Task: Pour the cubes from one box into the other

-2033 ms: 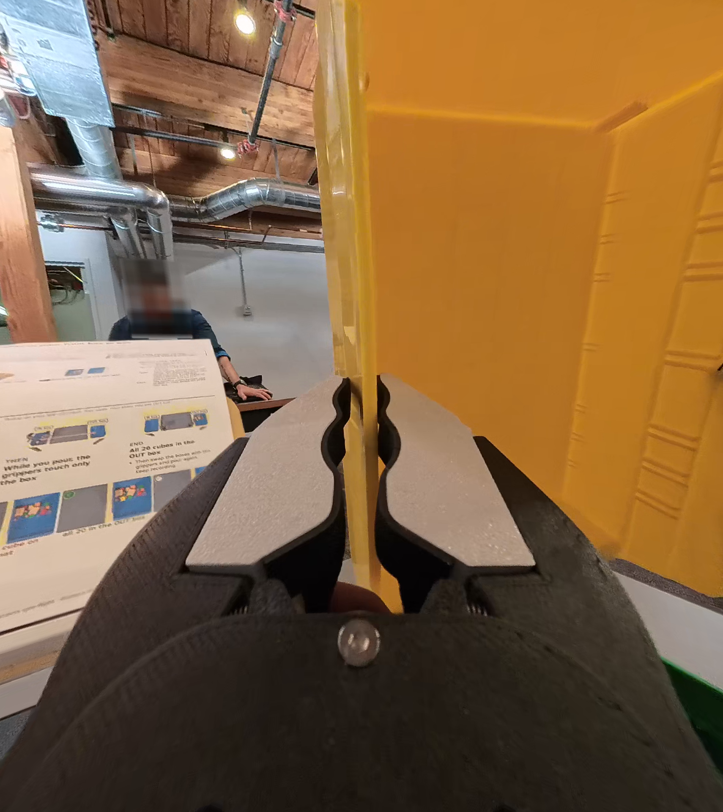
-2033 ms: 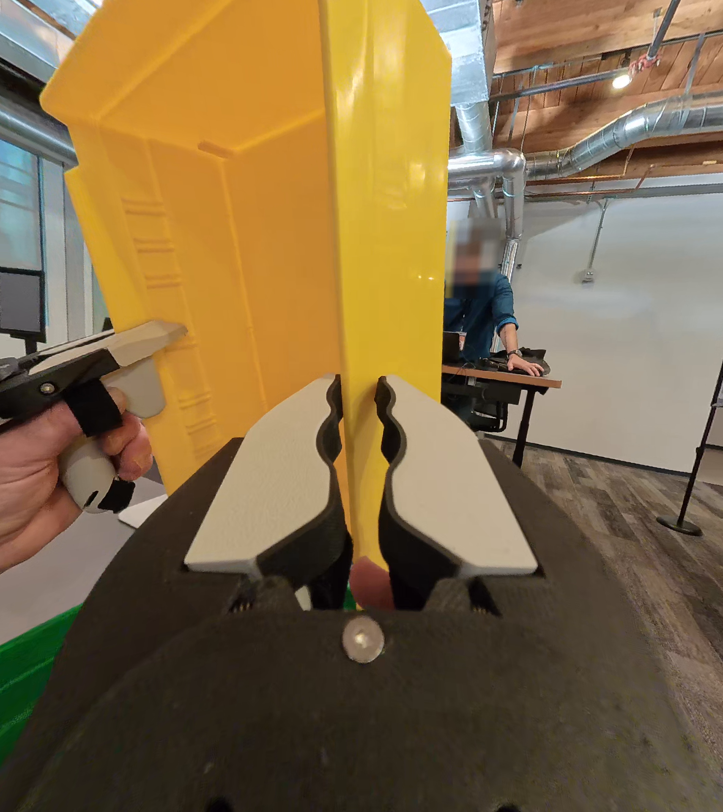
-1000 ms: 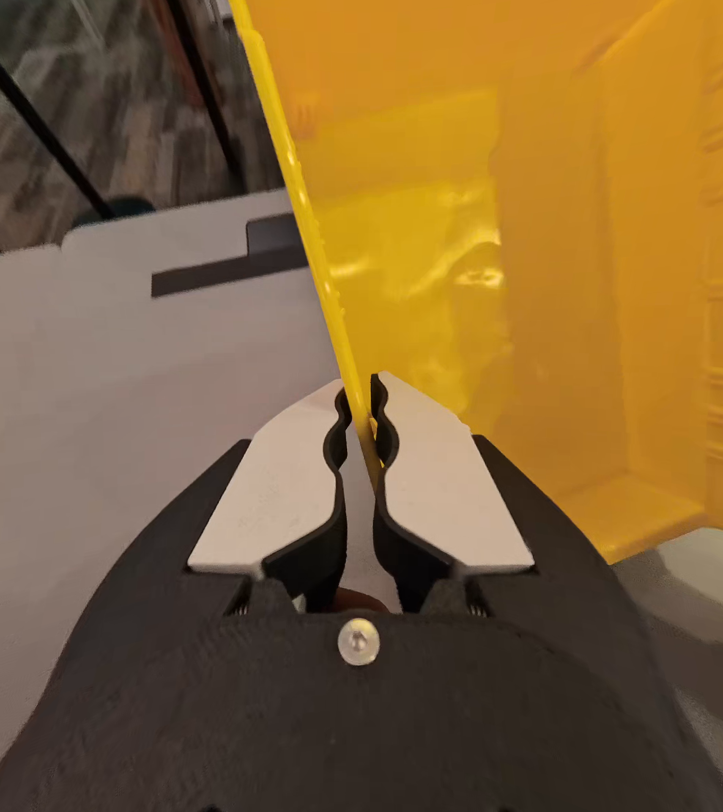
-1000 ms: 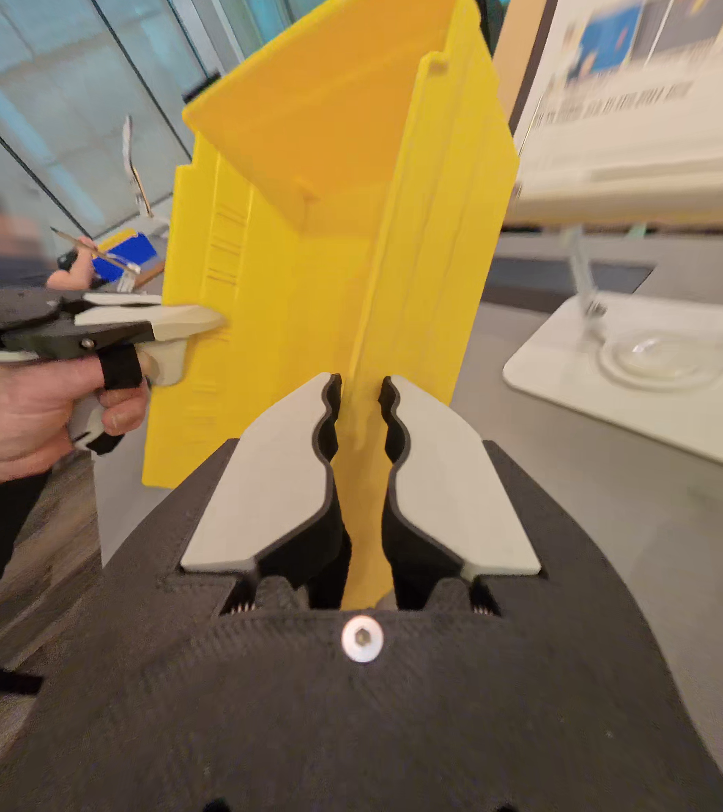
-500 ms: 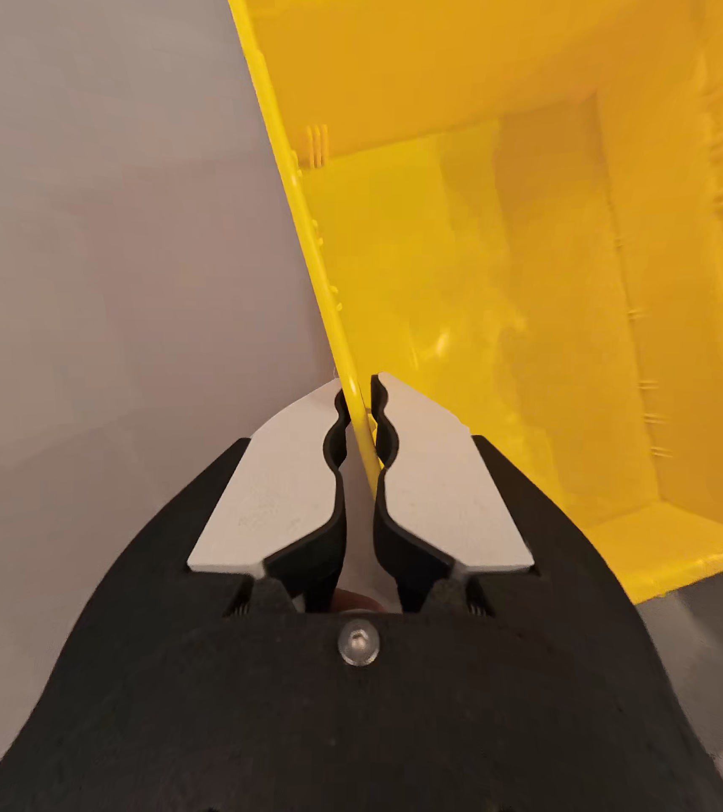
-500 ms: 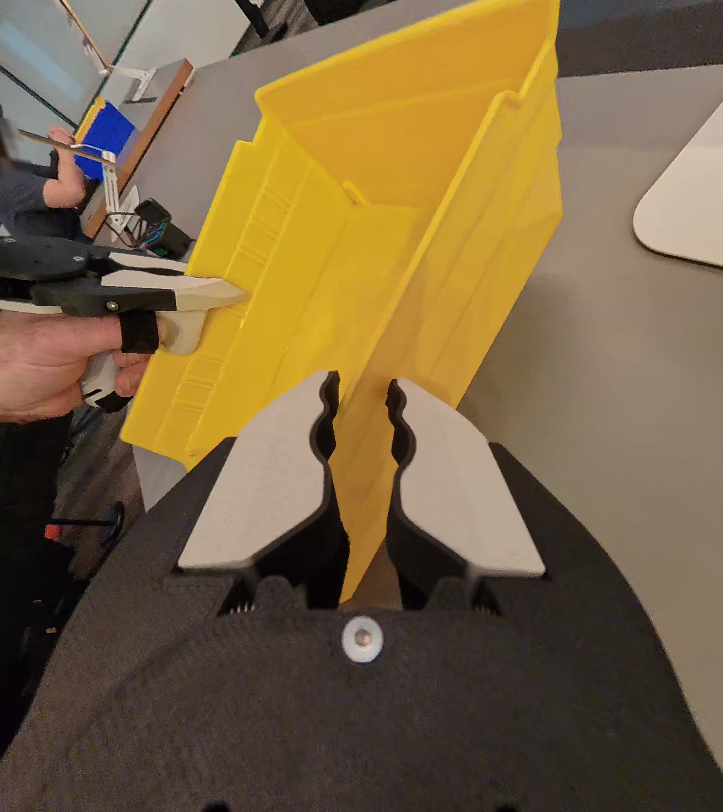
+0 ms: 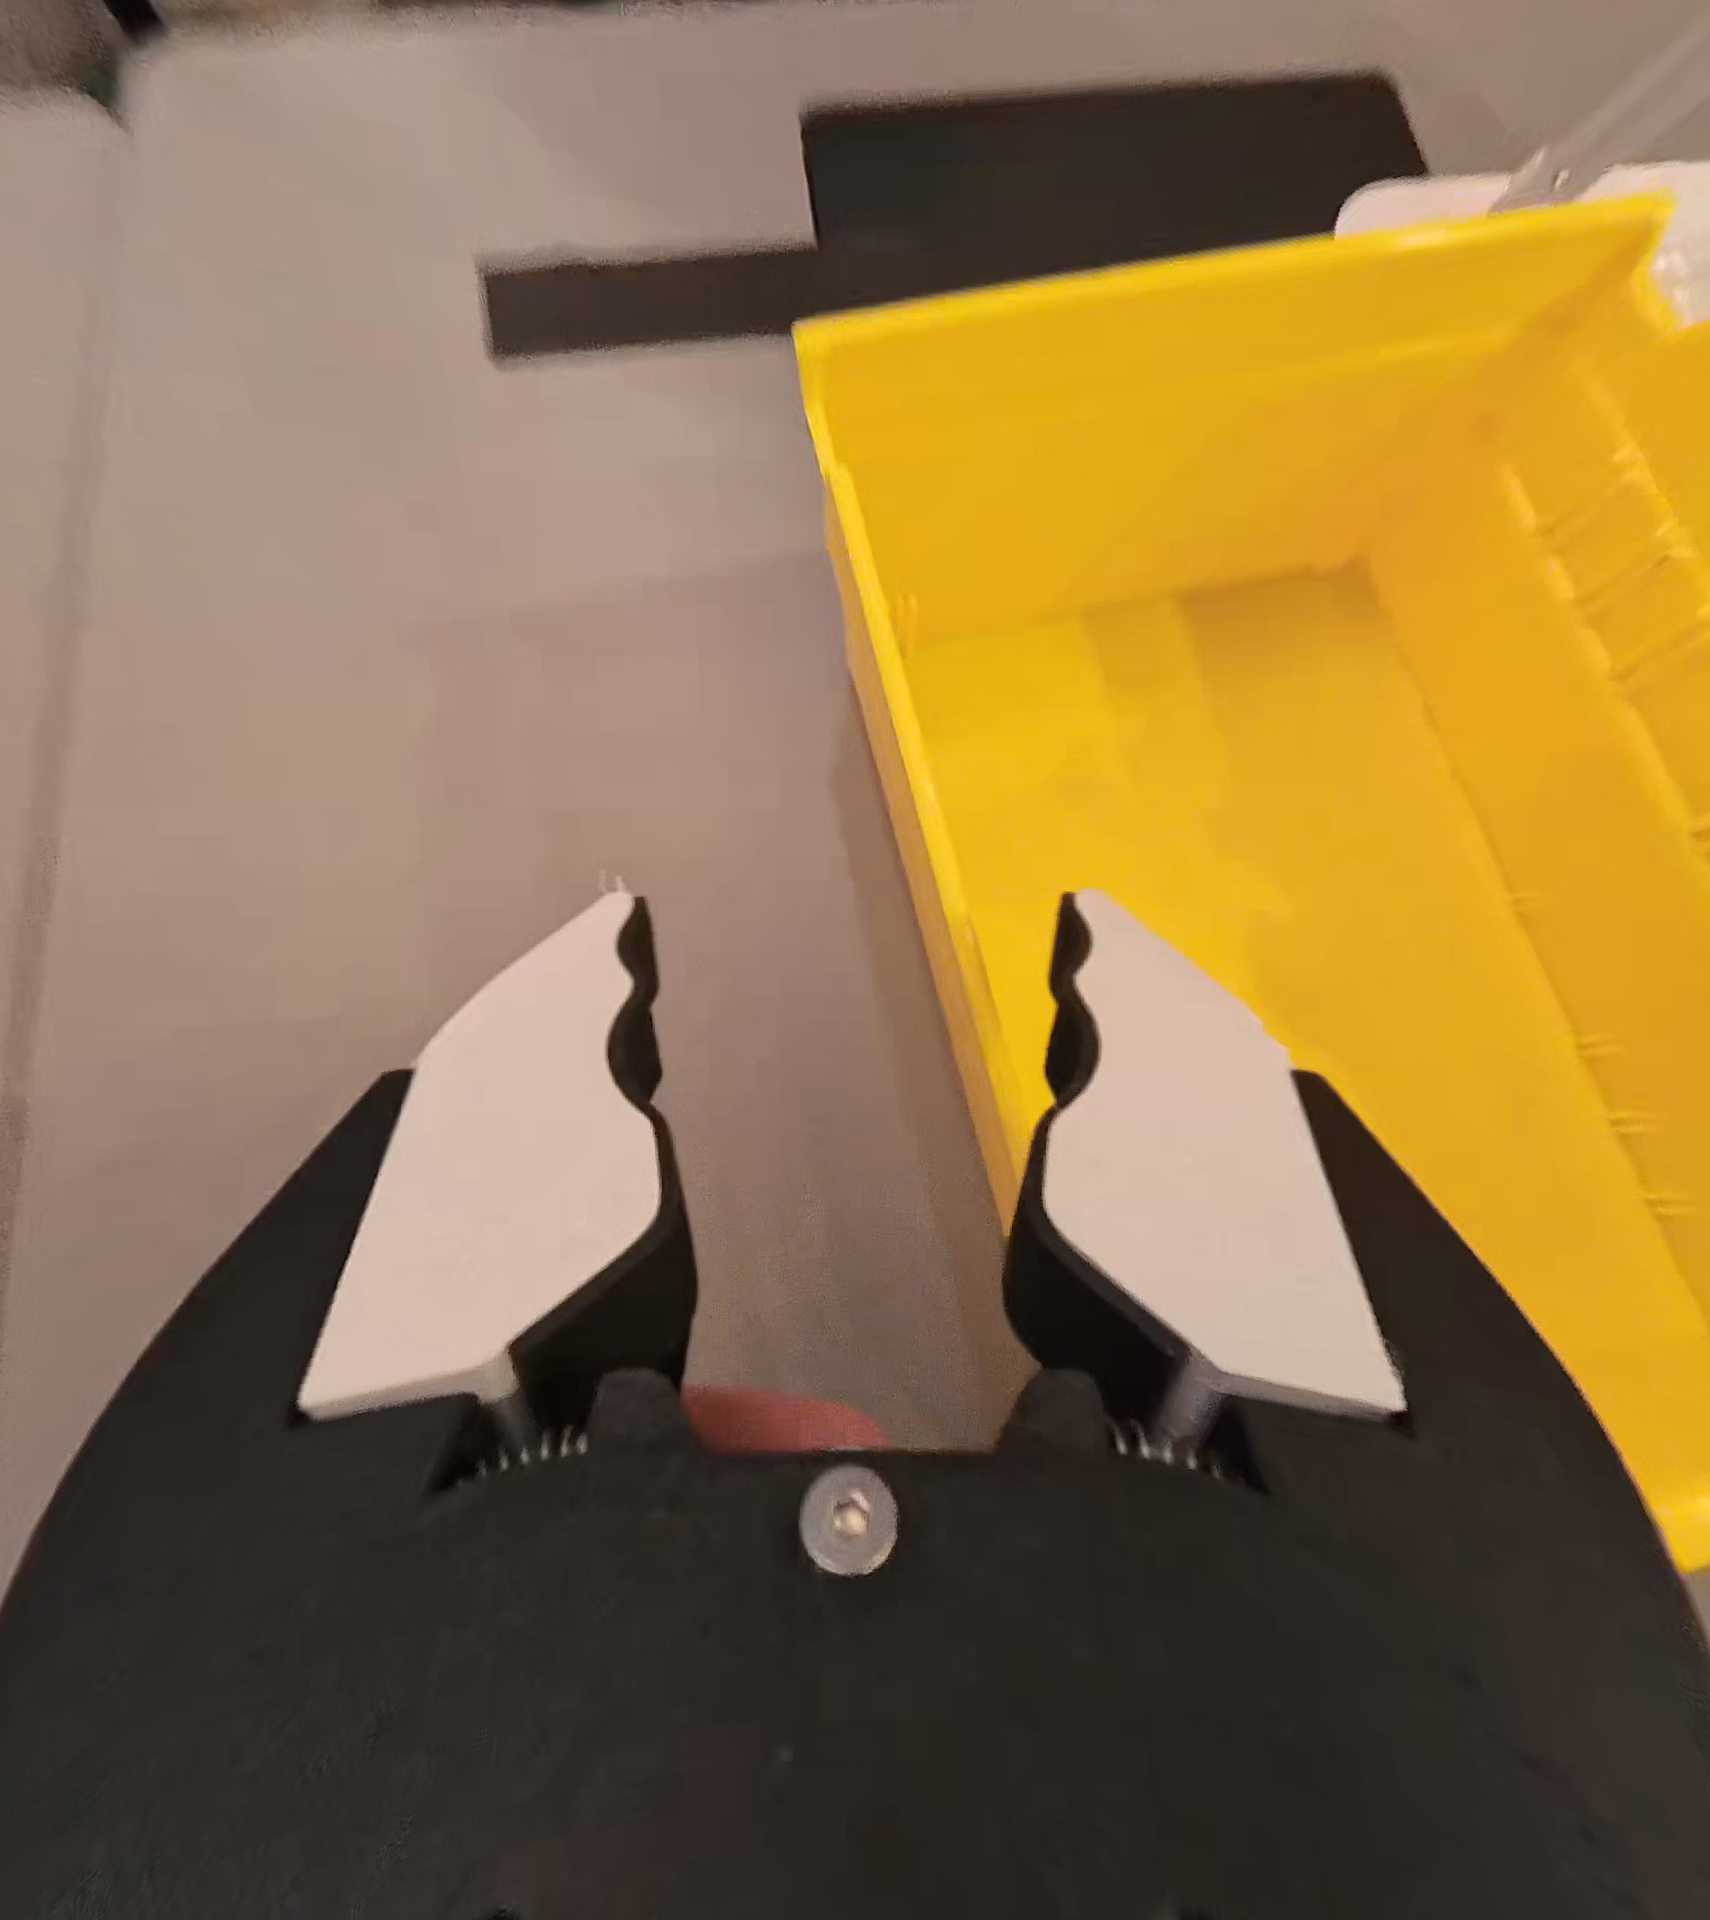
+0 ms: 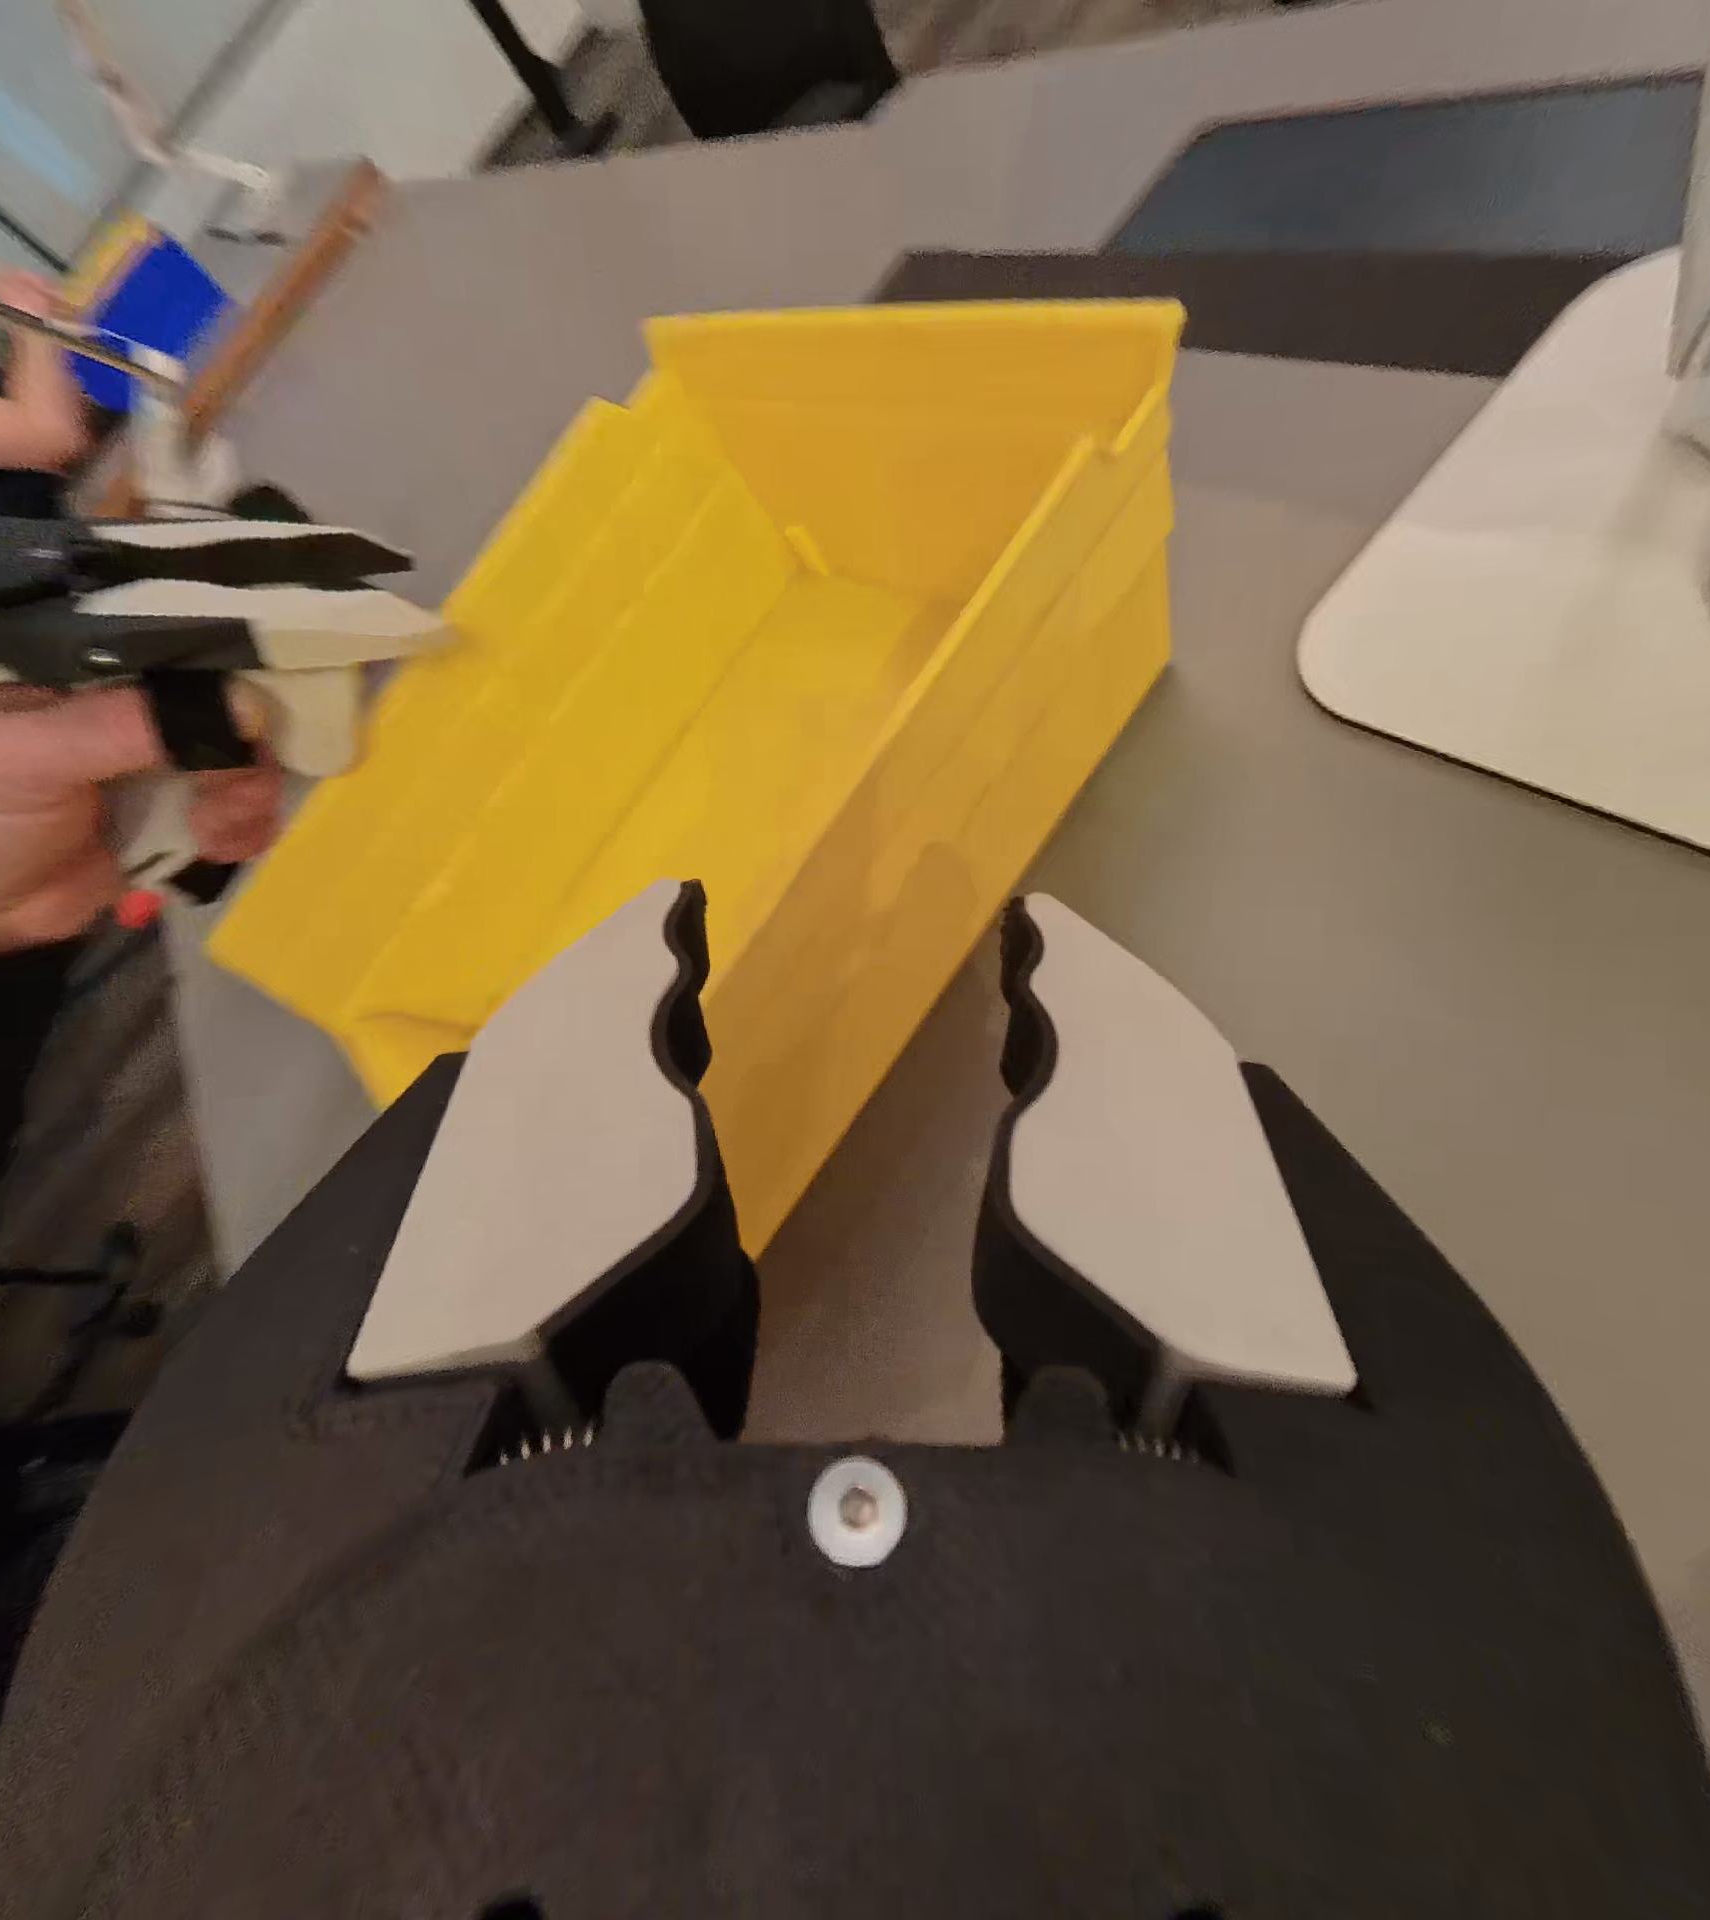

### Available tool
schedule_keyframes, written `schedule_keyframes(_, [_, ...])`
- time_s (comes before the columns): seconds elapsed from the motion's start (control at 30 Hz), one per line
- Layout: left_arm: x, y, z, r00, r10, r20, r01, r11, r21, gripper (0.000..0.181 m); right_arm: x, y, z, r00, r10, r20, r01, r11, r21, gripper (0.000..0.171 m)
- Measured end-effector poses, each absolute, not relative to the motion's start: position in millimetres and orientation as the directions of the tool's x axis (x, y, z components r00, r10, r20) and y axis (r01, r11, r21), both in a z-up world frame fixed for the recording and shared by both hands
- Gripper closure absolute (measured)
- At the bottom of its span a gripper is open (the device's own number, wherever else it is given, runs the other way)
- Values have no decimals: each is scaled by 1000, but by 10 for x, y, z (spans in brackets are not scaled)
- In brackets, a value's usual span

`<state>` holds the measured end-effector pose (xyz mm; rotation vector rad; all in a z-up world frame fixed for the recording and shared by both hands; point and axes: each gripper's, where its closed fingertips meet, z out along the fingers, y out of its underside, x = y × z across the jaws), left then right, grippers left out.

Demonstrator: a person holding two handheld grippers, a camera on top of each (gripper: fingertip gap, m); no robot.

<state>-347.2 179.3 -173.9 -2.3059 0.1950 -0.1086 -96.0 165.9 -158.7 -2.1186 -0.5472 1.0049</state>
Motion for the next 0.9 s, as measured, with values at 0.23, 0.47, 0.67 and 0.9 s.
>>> schedule_keyframes(0.23, [-2918,1355,-1027,892,-408,-193,-363,-394,-844,105,-294,648,-836,408,840,-358,173,-455,-873,132])
schedule_keyframes(0.47, [-2155,819,-1027,747,-544,-382,-565,-217,-796,103,1098,458,-986,680,693,240,534,-242,-810,117])
schedule_keyframes(0.67, [-1703,639,-1569,635,-661,-399,-685,-244,-687,100,1581,425,-1286,699,627,345,612,-274,-742,123])
schedule_keyframes(0.9, [-1769,578,-2076,569,-712,-411,-780,-308,-545,102,1822,272,-1546,686,634,358,650,-314,-692,122])
